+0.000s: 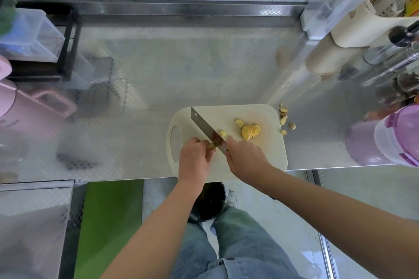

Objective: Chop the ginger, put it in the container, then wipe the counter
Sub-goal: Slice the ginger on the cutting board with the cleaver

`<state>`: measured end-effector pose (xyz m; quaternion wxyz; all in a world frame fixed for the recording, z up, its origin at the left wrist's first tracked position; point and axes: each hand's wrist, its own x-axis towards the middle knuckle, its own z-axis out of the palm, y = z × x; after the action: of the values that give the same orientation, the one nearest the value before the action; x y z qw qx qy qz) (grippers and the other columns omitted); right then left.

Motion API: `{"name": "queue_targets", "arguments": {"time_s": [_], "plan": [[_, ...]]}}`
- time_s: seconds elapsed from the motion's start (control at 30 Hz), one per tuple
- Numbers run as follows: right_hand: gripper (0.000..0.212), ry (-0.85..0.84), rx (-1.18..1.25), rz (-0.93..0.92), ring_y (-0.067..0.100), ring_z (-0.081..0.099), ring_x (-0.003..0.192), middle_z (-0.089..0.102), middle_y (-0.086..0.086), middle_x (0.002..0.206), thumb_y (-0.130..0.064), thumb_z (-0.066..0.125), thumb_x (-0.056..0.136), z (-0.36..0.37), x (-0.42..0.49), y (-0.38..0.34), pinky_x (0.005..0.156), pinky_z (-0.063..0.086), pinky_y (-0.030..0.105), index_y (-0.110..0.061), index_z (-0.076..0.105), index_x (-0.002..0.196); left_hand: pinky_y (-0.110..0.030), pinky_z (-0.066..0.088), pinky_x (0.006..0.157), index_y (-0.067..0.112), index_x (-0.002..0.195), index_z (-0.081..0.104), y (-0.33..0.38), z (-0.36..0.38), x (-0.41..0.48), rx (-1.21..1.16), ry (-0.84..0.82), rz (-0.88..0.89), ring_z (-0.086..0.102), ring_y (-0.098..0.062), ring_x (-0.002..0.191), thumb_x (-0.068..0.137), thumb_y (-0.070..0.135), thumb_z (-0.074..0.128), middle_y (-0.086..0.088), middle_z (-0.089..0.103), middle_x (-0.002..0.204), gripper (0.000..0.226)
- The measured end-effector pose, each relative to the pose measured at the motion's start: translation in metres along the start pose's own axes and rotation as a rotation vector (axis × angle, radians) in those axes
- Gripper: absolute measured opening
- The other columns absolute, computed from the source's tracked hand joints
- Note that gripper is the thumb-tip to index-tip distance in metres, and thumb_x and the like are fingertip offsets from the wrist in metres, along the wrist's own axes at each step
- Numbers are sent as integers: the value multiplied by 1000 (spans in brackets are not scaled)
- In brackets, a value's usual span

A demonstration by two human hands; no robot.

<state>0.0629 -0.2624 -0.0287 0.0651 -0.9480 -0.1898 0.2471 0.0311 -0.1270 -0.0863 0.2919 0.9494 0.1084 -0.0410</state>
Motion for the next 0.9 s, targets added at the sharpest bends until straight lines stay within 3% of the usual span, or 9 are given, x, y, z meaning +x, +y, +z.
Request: {"name": "queue_targets", "arguments": {"time_s": [0.17, 0.33, 0.6, 0.8, 0.9], "plan": [[24, 35, -6, -33, 33, 59, 83, 60, 12, 98, -16, 38, 98, 0, 14, -9, 57, 31, 32, -5, 44, 119, -37, 47, 60, 7, 81, 72, 0, 2, 0, 16, 10, 14, 56, -27, 64, 81, 17, 72, -11, 60, 74, 10], [22, 64, 37, -32, 35, 60, 81, 56, 9, 87, -17, 38, 99, 3, 13, -8, 59, 32, 33, -5, 43, 117, -36, 46, 62, 8, 84, 73, 2, 0, -1, 18, 11, 24, 57, -27, 67, 81, 20, 73, -11, 62, 76, 12], [26, 16, 9, -35, 31, 55, 75, 59, 11, 91, -15, 37, 97, 1, 2, 0, 59, 32, 32, -6, 42, 122, -37, 48, 68, 9, 89, 73, 3, -3, 0, 34, -2, 29, 58, -27, 72, 86, 23, 68, -11, 64, 82, 15], [27, 17, -14, -29, 35, 60, 94, 60, 14, 104, -10, 37, 95, 1, 15, -12, 63, 34, 33, -6, 42, 121, -36, 48, 62, 5, 83, 73, 5, -2, -3, 1, 11, 16, 59, -28, 67, 80, 15, 74, -12, 63, 77, 10], [27, 24, -13, -29, 34, 60, 92, 61, 13, 101, -11, 37, 94, 5, 23, -13, 61, 34, 33, -5, 40, 121, -38, 50, 59, 4, 82, 73, 5, -1, -3, -9, 13, 12, 59, -29, 64, 77, 13, 76, -13, 63, 75, 10]]}}
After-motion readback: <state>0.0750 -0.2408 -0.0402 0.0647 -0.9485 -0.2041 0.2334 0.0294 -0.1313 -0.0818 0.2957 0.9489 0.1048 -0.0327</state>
